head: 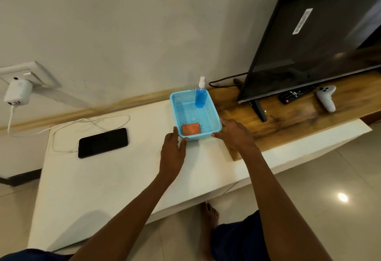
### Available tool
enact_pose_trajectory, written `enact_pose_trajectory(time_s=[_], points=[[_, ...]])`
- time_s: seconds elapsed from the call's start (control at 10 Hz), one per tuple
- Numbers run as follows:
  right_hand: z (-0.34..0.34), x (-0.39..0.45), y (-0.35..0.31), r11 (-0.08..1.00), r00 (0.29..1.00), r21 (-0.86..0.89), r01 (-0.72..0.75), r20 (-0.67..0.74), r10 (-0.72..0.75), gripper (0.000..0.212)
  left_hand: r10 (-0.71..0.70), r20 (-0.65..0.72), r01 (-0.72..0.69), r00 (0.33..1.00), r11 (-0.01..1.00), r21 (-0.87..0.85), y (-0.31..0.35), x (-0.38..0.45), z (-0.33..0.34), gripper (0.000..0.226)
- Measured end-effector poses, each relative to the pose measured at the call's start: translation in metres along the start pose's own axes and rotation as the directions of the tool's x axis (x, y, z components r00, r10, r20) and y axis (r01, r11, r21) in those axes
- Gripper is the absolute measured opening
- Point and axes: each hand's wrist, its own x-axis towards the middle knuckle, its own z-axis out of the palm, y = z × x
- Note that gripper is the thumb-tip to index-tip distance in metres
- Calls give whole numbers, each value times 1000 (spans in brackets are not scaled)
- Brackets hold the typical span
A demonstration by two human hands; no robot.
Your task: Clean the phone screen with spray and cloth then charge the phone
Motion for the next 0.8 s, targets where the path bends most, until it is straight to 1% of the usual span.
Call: enact_pose_trajectory(time_s=[0.1,0.2,0.3,0.5,0.6,0.7,0.8], points=[[6,5,-5,999,994,-38,-13,-111,9,40,25,-21,-25,999,999,36,5,12,1,54],[9,9,-13,997,984,-75,-7,-180,-7,42,49,-47,-46,998,997,67,8,23,3,53],[11,13,-19,995,981,-97,-18,-193,-1,45,50,-39,-45,998,991,124,8,34,1,53],[10,15,-21,991,976,-126,-43,-216,15,49,32,-26,-27,999,983,183,11,41,4,53],[10,12,-22,993,983,-102,-52,-178,33,53,18,-1,-17,1000,975,220,16,39,1,55],[9,10,-26,994,981,-66,-90,-175,77,68,-7,-4,8,1000,978,208,17,36,-9,59],[8,3,-28,991,975,-30,-131,-183,124,74,2,-6,-1,1000,975,222,14,21,-24,57]])
